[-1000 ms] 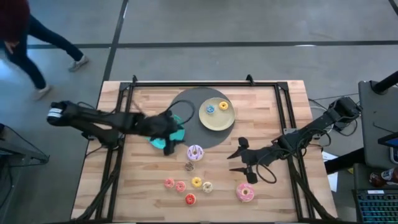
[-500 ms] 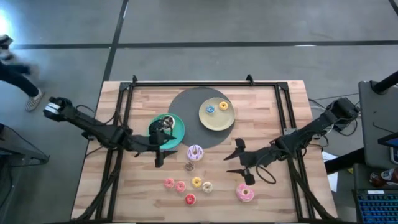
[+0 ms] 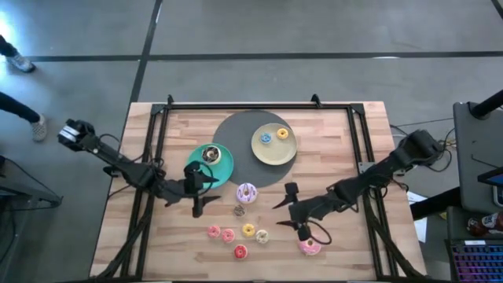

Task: Pick & Place donuts
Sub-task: Put the small white donut on the brown plate

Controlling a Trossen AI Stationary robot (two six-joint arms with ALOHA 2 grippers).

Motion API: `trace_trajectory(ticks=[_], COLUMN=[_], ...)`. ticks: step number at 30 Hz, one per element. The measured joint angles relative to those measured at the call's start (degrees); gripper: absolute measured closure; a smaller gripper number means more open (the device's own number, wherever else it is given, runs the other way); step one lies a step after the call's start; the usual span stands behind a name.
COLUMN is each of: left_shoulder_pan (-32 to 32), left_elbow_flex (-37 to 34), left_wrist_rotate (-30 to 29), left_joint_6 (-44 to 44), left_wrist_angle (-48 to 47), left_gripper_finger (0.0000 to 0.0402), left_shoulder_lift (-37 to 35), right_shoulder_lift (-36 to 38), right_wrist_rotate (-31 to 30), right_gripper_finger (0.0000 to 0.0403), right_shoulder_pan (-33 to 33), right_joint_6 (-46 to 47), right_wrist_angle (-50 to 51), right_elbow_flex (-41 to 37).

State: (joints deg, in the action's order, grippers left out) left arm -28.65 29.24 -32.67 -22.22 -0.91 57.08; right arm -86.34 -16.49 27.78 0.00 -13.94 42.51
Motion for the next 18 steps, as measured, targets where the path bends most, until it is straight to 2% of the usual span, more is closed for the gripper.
trace_trajectory(ticks=[5, 11, 15, 18], left_shoulder_pan=[-3.64, -5.18, -5.18, -5.18], left_elbow_flex=[-1.28, -4.45, -6.28, -5.96], left_wrist_rotate=[-3.55, -3.68, -3.08, -1.65], left_joint_6=[-2.74, -8.30, -5.17, -4.35], left_wrist_angle=[0.01, 3.00, 10.68, 11.56], left_gripper_finger=[0.0145, 0.0145, 0.0145, 0.0145], left_shoulder_lift=[0.00, 0.65, 3.01, 5.29], right_shoulder_lift=[-1.59, -1.15, -0.69, -0.66], right_wrist_rotate=[0.04, 0.07, -0.02, 0.40], right_gripper_finger=[0.0175, 0.0175, 0.0177, 0.0177], right_shoulder_pan=[-0.77, -1.33, -1.63, -1.69], right_joint_6=[-0.62, -0.39, -0.30, 1.14], right_wrist_angle=[0.16, 0.53, 0.44, 0.59], right_elbow_flex=[1.13, 0.99, 0.98, 0.96])
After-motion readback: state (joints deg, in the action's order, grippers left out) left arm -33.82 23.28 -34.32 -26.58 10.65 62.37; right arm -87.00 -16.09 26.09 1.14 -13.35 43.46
